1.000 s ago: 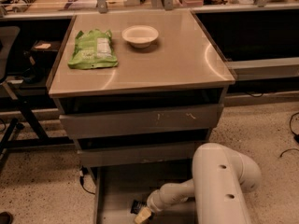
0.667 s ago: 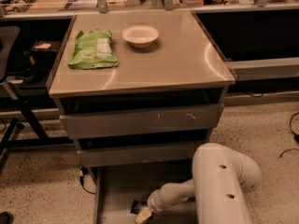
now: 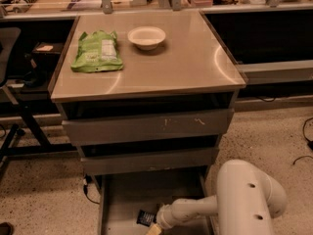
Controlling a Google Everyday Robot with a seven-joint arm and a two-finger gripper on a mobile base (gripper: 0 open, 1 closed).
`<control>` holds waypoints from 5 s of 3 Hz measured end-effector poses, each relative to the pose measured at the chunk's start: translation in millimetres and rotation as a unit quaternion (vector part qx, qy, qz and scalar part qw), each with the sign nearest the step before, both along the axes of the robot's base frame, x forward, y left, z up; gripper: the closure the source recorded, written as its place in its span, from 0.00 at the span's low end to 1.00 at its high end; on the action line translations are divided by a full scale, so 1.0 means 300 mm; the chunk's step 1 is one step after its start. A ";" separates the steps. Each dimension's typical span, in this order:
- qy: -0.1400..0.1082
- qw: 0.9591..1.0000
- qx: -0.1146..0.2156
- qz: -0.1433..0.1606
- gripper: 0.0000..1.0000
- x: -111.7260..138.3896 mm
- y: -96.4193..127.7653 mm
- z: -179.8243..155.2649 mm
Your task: Pick rxbar blueberry from bottom drawer and place on counter
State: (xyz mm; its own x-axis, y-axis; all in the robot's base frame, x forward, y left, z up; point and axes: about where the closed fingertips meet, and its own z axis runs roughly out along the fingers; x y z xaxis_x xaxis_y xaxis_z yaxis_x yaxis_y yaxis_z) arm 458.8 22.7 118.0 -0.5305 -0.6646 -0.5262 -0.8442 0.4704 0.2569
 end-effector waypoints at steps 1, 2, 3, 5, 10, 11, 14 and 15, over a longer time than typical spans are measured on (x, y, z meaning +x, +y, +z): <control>0.000 1.000 0.026 0.011 0.00 -0.039 0.001 0.010; 0.008 0.998 0.048 0.026 0.00 -0.074 0.017 0.002; 0.008 0.999 0.044 0.027 0.00 -0.075 0.023 0.002; 0.001 0.998 0.034 0.050 0.00 -0.048 0.068 -0.015; 0.000 0.998 0.038 0.053 0.89 -0.041 0.078 -0.035; 0.000 0.998 0.038 0.053 1.00 -0.042 0.078 -0.035; 0.000 0.998 0.038 0.053 1.00 -0.038 0.076 0.003; 0.000 0.998 0.038 0.053 1.00 -0.037 0.076 0.004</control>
Offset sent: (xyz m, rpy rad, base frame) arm -0.0252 0.0037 0.0007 0.1403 0.0227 0.0648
